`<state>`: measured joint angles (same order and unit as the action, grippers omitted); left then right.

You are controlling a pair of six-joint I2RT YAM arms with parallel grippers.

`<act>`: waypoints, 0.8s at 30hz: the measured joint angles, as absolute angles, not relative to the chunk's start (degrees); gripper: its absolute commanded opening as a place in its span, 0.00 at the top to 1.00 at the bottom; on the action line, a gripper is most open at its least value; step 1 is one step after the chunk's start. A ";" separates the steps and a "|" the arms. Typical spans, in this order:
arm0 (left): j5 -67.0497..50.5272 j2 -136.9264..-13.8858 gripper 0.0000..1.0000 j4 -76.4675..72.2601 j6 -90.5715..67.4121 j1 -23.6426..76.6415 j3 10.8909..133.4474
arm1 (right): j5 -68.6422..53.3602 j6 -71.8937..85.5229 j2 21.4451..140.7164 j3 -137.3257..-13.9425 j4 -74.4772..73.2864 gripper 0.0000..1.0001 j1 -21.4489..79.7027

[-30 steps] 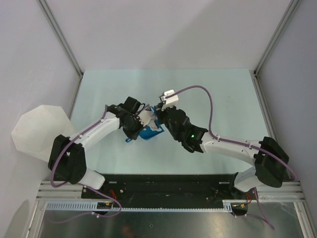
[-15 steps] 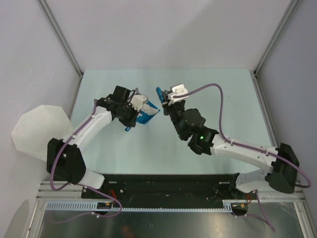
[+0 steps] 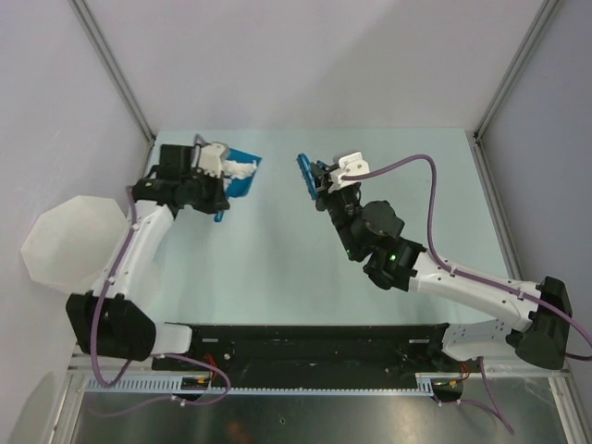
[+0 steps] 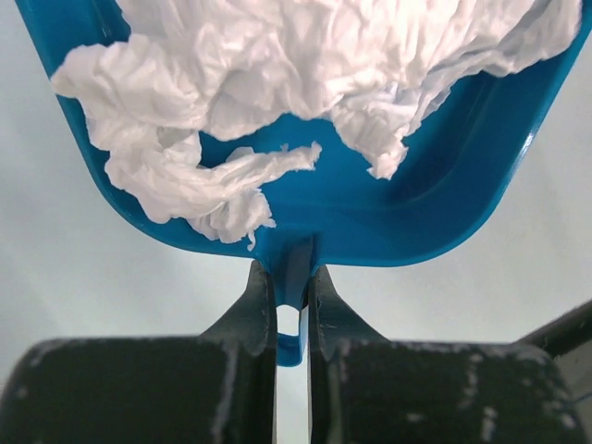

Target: Sweep away the paper scraps from the table

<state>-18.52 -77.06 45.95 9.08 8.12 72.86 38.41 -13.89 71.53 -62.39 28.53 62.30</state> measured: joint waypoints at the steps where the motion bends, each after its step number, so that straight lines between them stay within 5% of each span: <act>1: -18.68 -76.09 1.00 45.93 8.47 7.09 73.21 | 38.30 -13.47 71.77 -62.39 27.75 1.00 62.30; 24: -29.02 -63.86 1.00 54.33 -0.69 -18.85 84.05 | 33.71 -1.80 74.52 -62.33 10.94 1.00 64.71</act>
<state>-29.02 -63.86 54.33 -0.69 -18.85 84.05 33.71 -1.80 74.52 -62.33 10.94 64.71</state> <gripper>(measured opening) 0.077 0.067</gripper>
